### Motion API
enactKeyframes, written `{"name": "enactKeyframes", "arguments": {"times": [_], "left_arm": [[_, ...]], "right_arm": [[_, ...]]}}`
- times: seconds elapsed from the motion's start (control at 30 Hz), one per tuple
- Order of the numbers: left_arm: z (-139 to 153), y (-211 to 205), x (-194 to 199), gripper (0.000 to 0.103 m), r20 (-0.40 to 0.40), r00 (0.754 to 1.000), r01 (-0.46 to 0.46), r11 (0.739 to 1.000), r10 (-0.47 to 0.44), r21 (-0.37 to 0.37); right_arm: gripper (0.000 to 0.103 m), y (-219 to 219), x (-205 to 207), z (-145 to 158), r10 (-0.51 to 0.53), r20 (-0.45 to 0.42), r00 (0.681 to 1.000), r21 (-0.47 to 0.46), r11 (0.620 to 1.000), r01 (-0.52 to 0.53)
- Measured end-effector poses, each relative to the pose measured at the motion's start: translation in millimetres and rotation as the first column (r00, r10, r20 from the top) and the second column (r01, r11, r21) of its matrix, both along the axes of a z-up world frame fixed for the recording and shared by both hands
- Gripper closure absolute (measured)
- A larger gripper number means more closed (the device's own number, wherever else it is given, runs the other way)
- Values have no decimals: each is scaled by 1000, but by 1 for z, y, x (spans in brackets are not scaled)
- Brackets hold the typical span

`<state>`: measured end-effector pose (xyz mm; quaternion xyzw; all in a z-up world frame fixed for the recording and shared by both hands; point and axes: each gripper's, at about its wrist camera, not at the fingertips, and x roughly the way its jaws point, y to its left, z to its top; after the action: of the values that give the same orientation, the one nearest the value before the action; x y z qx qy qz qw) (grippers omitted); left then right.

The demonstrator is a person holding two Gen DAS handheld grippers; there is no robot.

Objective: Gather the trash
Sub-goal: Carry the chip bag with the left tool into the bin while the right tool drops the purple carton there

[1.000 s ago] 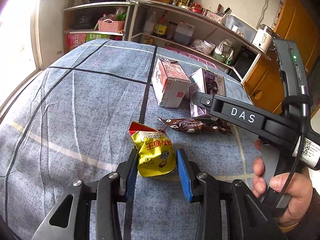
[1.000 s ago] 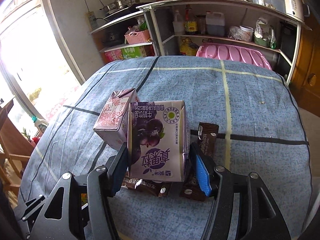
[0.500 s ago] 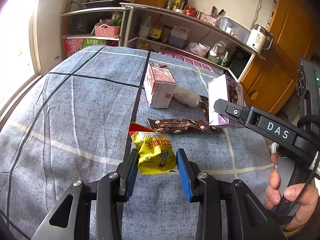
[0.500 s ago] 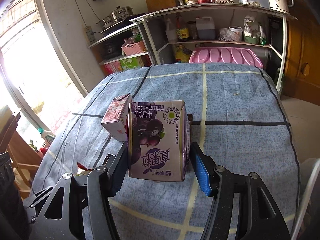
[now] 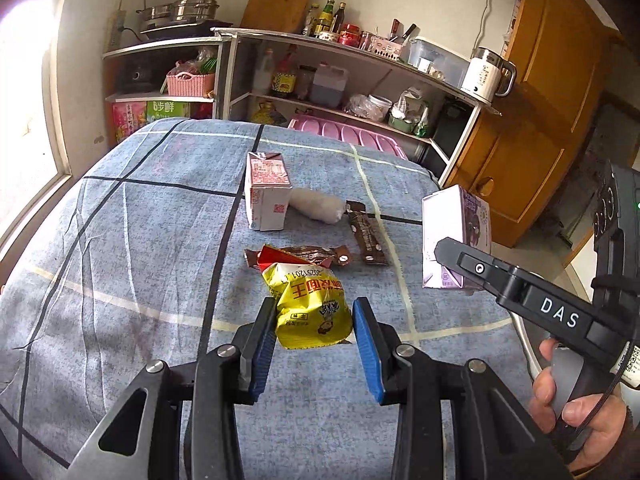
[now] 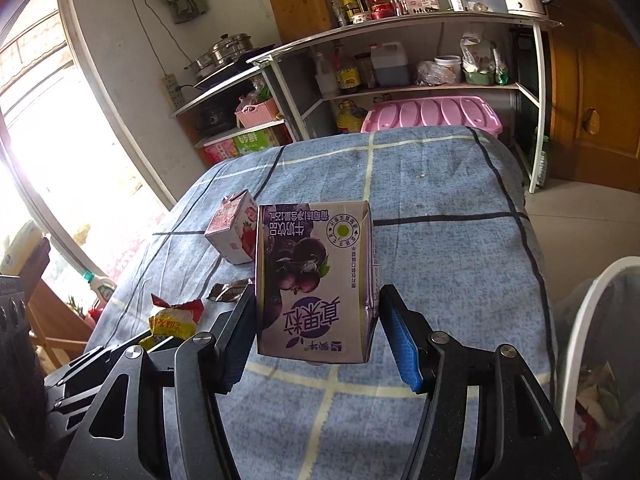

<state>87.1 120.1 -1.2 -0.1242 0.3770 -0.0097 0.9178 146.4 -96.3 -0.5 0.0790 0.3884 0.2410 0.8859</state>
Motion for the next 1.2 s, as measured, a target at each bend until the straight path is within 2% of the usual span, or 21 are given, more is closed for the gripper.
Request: {"name": "enactKeyframes", "arguments": {"times": [0.33, 0.63, 0.93, 1.2], "left_arm": [[21, -53, 1, 65, 41, 995, 95, 995, -96, 19], [31, -116, 7, 65, 65, 974, 217, 976, -219, 33], [29, -189, 19, 64, 61, 928, 366, 930, -368, 31], [15, -258, 34, 64, 28, 874, 485, 875, -485, 11]], "right_arm": [[42, -64, -21, 14, -95, 27, 995, 43, 995, 93], [42, -127, -35, 22, -197, 41, 980, 49, 980, 195], [42, -194, -45, 23, -309, 37, 950, 28, 951, 308], [42, -254, -47, -1, -408, -27, 913, -44, 912, 407]]}}
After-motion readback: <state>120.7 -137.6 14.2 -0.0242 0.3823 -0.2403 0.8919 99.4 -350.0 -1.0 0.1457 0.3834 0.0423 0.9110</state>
